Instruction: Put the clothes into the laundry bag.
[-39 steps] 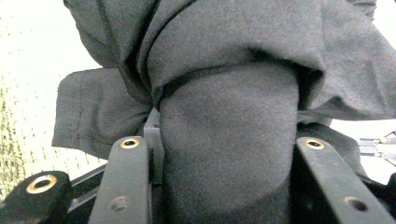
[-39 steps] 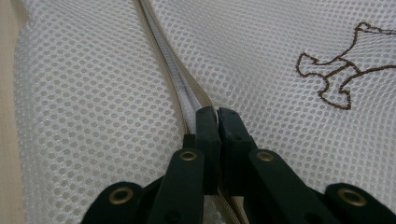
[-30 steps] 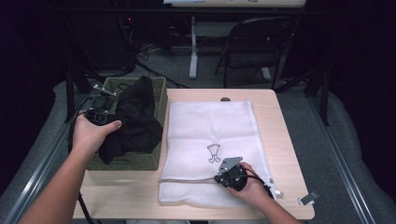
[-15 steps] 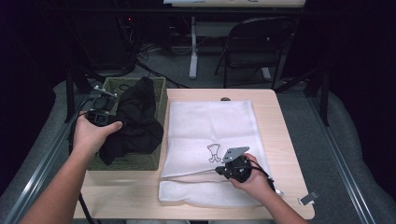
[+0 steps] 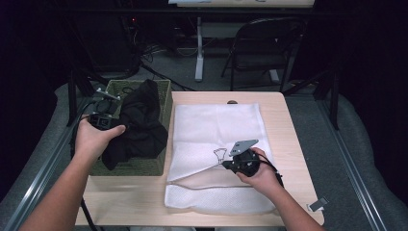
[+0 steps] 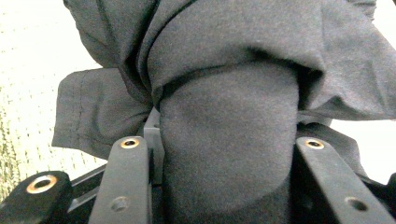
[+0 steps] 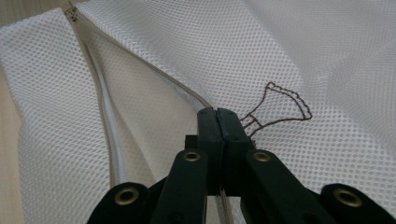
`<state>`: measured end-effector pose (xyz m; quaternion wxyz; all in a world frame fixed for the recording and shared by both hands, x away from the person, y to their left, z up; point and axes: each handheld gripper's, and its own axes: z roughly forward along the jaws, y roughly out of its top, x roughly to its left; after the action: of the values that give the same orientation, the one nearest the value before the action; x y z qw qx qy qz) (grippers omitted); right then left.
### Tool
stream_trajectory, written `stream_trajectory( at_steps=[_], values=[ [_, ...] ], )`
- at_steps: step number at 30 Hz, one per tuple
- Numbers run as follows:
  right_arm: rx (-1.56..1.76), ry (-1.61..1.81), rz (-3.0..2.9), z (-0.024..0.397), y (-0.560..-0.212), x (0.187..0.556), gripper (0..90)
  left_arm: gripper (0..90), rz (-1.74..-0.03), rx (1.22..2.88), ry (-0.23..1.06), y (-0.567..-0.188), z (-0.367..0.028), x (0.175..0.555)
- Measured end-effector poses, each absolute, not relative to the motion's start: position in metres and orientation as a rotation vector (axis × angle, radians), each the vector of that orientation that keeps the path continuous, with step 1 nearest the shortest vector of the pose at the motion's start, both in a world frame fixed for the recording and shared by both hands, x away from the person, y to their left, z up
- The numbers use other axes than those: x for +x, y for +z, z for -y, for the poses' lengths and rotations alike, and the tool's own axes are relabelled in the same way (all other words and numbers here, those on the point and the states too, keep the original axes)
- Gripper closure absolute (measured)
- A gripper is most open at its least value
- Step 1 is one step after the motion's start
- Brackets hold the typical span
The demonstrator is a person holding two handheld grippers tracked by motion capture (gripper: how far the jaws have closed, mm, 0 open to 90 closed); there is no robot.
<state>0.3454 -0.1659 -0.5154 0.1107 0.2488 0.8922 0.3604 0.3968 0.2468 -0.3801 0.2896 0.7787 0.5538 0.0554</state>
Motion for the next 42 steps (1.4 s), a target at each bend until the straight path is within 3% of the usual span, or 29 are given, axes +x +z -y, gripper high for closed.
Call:
stream_trajectory(
  at_steps=[24,42],
  values=[
    [0.746,1.04,-2.608,0.166,-0.49,0.393,89.6,56.9,-1.455,2.09,0.138,-0.385,-0.245,0.395],
    [0.667,1.073,-2.459,0.162,-0.432,0.395,89.5,56.9,-1.425,2.107,0.134,-0.383,-0.244,0.389]
  ],
)
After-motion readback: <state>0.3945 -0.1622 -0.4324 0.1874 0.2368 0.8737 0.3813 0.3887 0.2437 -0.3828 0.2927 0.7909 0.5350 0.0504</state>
